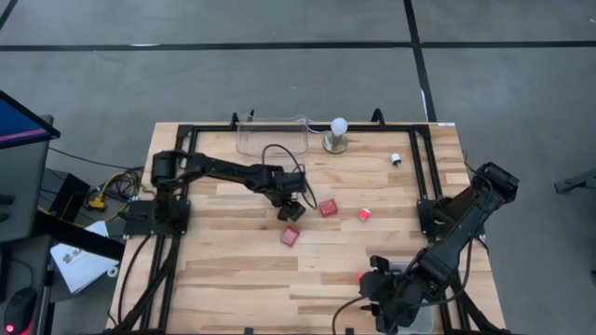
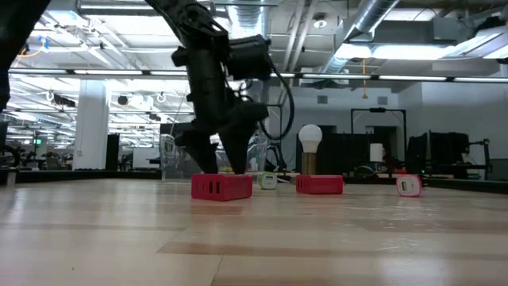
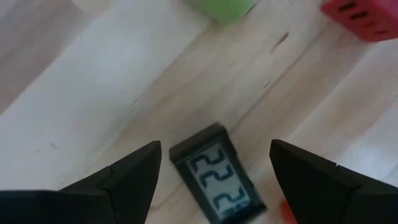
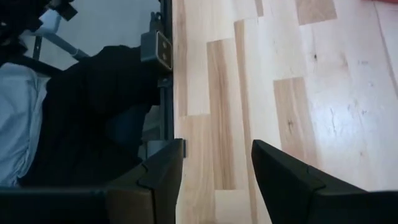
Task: Pick & Place Office items
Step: Put the black digital clock into the gray bin
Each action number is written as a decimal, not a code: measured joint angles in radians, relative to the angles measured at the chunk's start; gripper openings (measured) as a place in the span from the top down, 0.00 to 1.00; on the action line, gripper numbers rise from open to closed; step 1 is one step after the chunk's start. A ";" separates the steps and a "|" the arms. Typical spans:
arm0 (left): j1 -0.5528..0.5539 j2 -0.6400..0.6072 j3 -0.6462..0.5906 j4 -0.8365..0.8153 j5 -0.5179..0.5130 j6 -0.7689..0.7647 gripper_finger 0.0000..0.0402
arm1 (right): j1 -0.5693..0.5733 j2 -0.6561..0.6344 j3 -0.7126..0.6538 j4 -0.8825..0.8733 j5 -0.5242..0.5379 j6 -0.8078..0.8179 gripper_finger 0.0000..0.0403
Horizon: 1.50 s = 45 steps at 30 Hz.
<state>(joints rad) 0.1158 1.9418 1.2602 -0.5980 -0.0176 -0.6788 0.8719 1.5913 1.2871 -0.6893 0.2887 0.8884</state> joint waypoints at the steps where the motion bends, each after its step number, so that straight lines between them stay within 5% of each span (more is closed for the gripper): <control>1: 0.000 0.018 0.013 -0.022 0.000 -0.001 0.26 | 0.005 0.000 0.000 -0.002 0.000 -0.003 0.54; 13: 0.008 0.073 0.075 -0.080 -0.029 -0.065 0.28 | 0.073 0.000 0.000 -0.003 0.075 -0.005 0.54; 28: 0.008 0.065 0.065 -0.062 0.000 -0.024 0.61 | 0.076 0.000 0.000 -0.004 0.080 0.010 0.55; 45: 0.067 0.020 0.066 -0.076 -0.002 0.039 0.33 | 0.077 0.000 0.000 -0.006 0.080 0.022 0.55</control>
<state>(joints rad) 0.1828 1.9618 1.3258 -0.6739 -0.0200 -0.6403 0.9489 1.5913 1.2872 -0.6958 0.3686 0.9100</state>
